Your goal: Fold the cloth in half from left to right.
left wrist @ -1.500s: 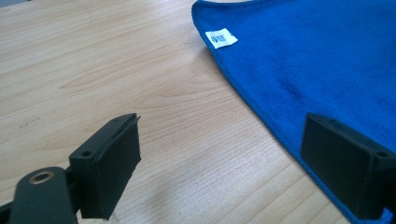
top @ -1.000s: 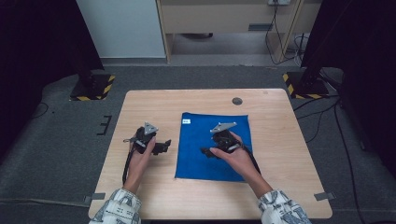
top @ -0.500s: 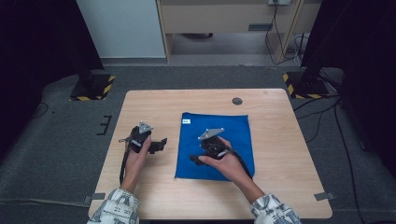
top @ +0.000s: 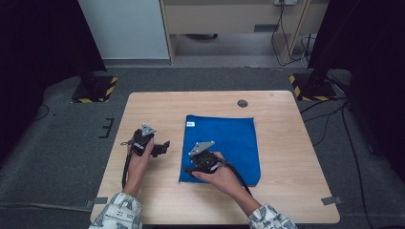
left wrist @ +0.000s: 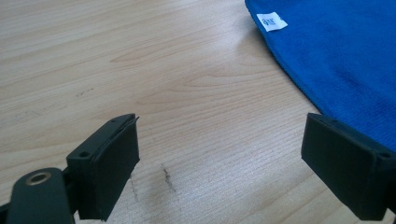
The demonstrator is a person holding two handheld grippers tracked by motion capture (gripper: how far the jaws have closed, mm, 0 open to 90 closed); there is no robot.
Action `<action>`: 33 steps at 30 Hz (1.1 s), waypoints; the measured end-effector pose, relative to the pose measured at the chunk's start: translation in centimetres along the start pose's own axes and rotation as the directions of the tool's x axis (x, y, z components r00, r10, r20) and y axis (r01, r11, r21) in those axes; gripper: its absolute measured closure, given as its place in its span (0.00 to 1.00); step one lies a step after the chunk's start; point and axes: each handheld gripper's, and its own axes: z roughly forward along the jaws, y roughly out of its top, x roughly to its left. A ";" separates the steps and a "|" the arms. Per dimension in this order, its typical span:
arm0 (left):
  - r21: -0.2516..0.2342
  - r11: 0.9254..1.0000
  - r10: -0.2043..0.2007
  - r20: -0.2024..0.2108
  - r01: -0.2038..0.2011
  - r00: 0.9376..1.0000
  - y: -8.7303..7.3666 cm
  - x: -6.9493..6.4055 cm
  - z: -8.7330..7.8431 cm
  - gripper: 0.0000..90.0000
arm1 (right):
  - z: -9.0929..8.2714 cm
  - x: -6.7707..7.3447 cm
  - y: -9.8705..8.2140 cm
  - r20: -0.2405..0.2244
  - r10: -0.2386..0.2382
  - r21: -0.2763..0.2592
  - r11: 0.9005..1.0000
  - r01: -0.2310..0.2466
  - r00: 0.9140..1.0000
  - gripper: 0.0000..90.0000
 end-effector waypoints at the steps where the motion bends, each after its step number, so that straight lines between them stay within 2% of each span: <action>1: -0.002 1.000 -0.002 0.000 0.002 1.000 0.0 0.0 0.0 0.12 | 0.1 0.3 0.0 -0.002 -0.009 0.002 1.000 0.009 1.000 0.62; 4: 0.000 1.000 -0.004 -0.002 0.004 1.000 0.0 0.1 0.0 0.12 | 0.5 0.9 0.0 -0.010 -0.025 0.000 1.000 0.025 1.000 0.69; 6: 0.001 1.000 -0.004 -0.002 0.004 1.000 0.0 0.1 0.0 0.12 | 0.7 1.4 0.0 -0.017 -0.032 0.005 0.999 0.032 0.999 0.68; 8: 0.002 1.000 -0.003 -0.001 0.003 1.000 0.0 0.0 0.0 0.12 | 1.1 2.0 -0.1 -0.024 -0.040 0.011 0.999 0.040 0.999 0.63; 12: 0.011 1.000 0.004 0.002 -0.004 1.000 0.0 -0.1 0.1 0.12 | 2.2 2.9 -0.5 -0.012 -0.058 0.056 0.997 0.058 0.998 0.45; 16: 0.009 1.000 0.003 0.004 -0.003 1.000 0.0 -0.1 0.1 0.12 | 2.8 3.4 -0.9 0.015 -0.087 0.074 0.994 0.086 0.996 0.42; 19: 0.015 1.000 0.003 0.005 -0.003 1.000 -0.1 -0.1 0.1 0.12 | 2.7 3.4 -0.9 0.035 -0.090 0.073 0.993 0.088 0.995 0.52; 22: 0.015 1.000 0.004 0.007 -0.004 1.000 0.0 -0.2 0.1 0.12 | 2.5 3.0 -1.2 0.048 -0.081 0.051 0.996 0.079 0.996 0.68; 24: 0.010 1.000 0.006 0.008 -0.006 1.000 0.0 -0.3 0.1 0.12 | 2.3 2.7 -1.3 0.055 -0.078 0.049 0.996 0.075 0.995 0.81; 26: 0.012 1.000 0.007 0.009 -0.008 1.000 0.0 -0.3 0.1 0.12 | 2.2 2.4 -1.3 0.059 -0.065 0.049 0.997 0.062 0.996 0.90; 28: 0.014 1.000 0.005 0.013 -0.005 1.000 0.0 -0.3 0.2 0.12 | 2.2 2.2 -1.3 0.055 -0.051 0.049 0.998 0.049 0.997 0.94; 33: 0.005 1.000 -0.007 0.032 0.007 0.999 0.1 -0.3 0.1 0.12 | 1.8 2.5 -1.4 0.029 -0.029 0.028 0.999 0.028 0.999 0.94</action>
